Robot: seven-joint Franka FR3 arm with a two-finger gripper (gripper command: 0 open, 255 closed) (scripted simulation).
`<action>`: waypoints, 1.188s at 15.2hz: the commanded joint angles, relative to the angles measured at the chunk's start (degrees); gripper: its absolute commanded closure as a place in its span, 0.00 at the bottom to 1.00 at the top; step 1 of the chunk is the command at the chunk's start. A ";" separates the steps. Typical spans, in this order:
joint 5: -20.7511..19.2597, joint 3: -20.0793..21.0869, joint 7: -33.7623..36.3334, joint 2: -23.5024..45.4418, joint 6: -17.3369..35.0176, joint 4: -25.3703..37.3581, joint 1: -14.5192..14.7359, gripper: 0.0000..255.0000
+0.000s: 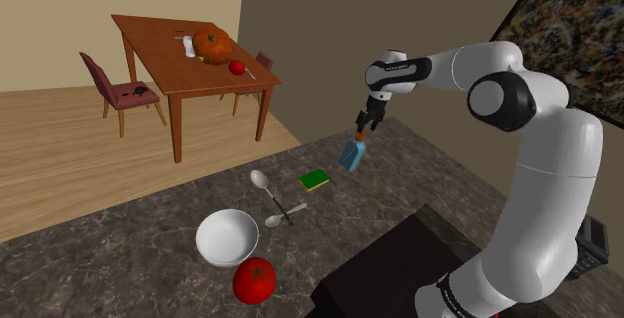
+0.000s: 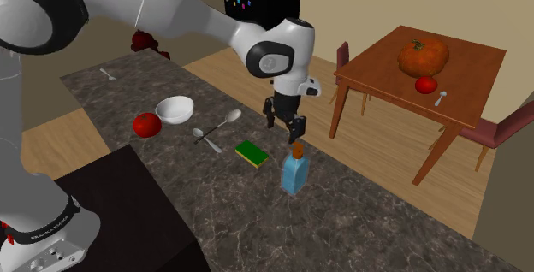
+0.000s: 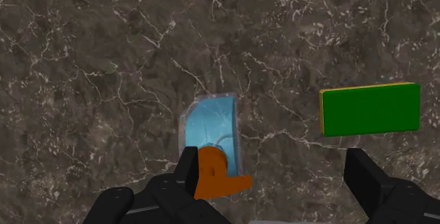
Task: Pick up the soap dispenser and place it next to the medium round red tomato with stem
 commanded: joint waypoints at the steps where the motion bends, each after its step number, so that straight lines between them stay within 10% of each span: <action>1: 1.08 0.41 -0.81 5.54 -1.23 6.06 -1.26 0.00; 9: 3.34 2.18 -1.90 26.96 -8.57 32.51 -6.20 0.00; 18: 3.65 2.42 -2.16 28.58 -3.87 29.41 -6.11 0.00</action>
